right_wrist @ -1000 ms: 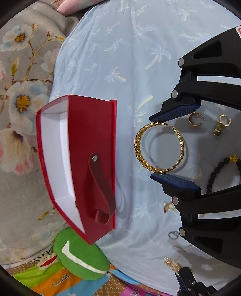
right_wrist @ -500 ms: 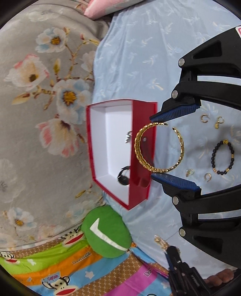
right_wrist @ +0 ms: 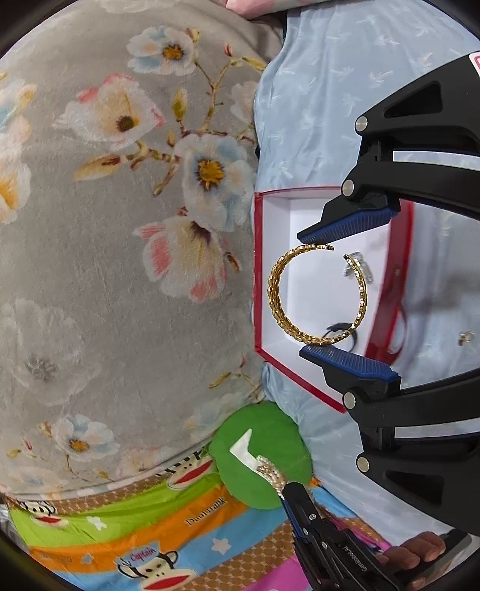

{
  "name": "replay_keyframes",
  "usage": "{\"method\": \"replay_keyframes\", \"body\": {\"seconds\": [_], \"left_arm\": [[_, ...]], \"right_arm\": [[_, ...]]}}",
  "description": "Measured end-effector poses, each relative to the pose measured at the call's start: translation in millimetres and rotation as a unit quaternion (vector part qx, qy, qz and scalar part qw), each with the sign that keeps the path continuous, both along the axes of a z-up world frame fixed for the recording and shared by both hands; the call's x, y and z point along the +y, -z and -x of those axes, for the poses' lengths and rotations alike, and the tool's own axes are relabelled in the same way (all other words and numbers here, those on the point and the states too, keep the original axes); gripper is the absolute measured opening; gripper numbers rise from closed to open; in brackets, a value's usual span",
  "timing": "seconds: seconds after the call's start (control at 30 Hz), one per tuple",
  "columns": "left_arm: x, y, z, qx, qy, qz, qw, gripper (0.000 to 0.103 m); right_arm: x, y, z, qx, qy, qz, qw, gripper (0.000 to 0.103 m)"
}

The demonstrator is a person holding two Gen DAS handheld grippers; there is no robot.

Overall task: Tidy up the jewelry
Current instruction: 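Carry the gold bangle and pearl bracelet into the red box, then release both pieces in the box and withdraw both tools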

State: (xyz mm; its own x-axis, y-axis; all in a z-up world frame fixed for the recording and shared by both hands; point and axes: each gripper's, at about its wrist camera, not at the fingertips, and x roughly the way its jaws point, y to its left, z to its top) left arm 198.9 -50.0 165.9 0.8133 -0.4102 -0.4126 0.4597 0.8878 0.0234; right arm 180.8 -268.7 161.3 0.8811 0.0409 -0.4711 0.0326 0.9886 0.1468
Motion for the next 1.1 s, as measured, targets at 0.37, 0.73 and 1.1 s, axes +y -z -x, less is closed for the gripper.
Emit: {"method": "replay_keyframes", "body": {"seconds": [0.37,0.73,1.1], "left_arm": [[-60,24,-109,0.018,0.026,-0.014,0.9994,0.011],[-90,89,-178,0.067,0.011,-0.045,0.9967,0.011],[-102,120,-217,0.112,0.000,-0.060,0.9919,0.040]], "right_arm": [[-29,23,-105,0.030,0.014,-0.003,0.999,0.055],[-33,78,-164,0.089,0.019,0.037,0.995,0.055],[-42,105,-200,0.121,0.024,0.042,0.991,0.058]]}}
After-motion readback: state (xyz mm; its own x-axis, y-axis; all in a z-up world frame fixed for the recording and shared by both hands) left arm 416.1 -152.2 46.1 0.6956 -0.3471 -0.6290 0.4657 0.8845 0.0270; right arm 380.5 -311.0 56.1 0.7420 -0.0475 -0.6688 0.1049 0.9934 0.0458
